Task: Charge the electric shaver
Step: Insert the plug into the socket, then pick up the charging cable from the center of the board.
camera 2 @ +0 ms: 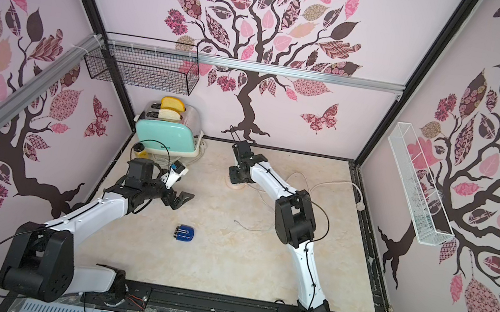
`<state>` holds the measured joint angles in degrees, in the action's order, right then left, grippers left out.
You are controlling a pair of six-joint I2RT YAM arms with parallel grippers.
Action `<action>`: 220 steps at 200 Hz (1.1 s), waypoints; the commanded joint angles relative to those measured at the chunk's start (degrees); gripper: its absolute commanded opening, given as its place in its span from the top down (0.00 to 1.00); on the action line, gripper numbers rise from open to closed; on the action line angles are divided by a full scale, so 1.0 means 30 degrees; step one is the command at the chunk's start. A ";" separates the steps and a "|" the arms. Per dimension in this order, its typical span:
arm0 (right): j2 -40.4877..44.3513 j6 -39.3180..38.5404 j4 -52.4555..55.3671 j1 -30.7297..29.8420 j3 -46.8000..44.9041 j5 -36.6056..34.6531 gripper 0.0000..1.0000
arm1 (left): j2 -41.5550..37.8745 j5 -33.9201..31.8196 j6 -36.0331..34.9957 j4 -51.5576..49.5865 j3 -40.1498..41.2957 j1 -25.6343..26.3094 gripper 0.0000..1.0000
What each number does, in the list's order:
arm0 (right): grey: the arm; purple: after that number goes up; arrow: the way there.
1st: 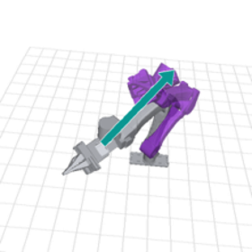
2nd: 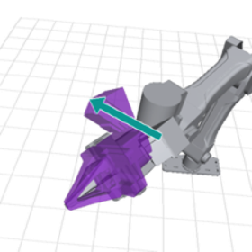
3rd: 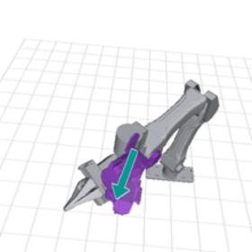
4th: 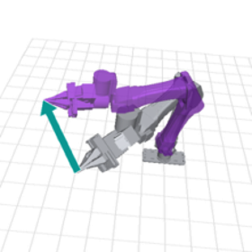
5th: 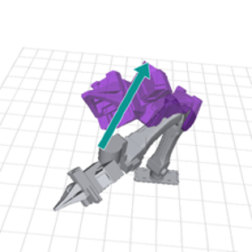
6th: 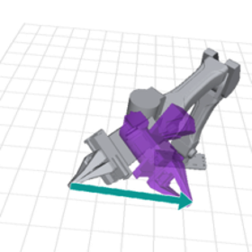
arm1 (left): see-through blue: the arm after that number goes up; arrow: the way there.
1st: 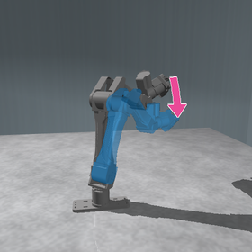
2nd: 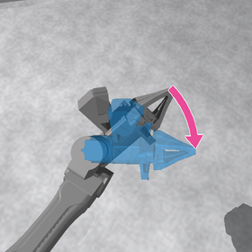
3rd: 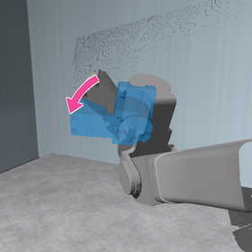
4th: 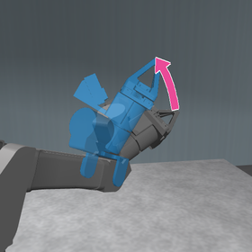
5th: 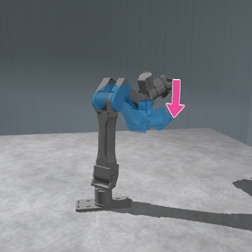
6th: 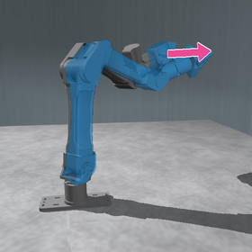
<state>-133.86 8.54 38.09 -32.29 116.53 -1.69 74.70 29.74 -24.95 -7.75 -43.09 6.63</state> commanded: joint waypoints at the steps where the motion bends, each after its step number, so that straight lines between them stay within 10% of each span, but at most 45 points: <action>1: -0.0301 0.1094 0.2980 0.0111 -0.1080 0.0718 0.59 | -0.0550 0.0506 -0.0450 -0.0742 -0.0404 -0.0086 0.02; 35: 0.0592 0.1257 0.2310 0.0256 -0.1196 0.1534 0.01 | -0.0849 0.0606 -0.0362 -0.0799 -0.0460 -0.0087 0.02; 149: 1.0091 -0.1758 -0.0995 0.0393 -1.2063 0.4887 0.01 | -0.1154 0.1400 0.0358 -0.0210 -0.0900 -0.0102 0.02; 220: 1.2558 -0.6743 -0.4303 0.0306 -1.8245 0.3030 0.11 | -0.1418 0.1086 0.2543 0.0073 -0.1317 -0.0063 0.02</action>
<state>-97.25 -6.44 31.00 -31.05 63.24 9.69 71.13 33.47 -22.00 -9.06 -45.23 6.63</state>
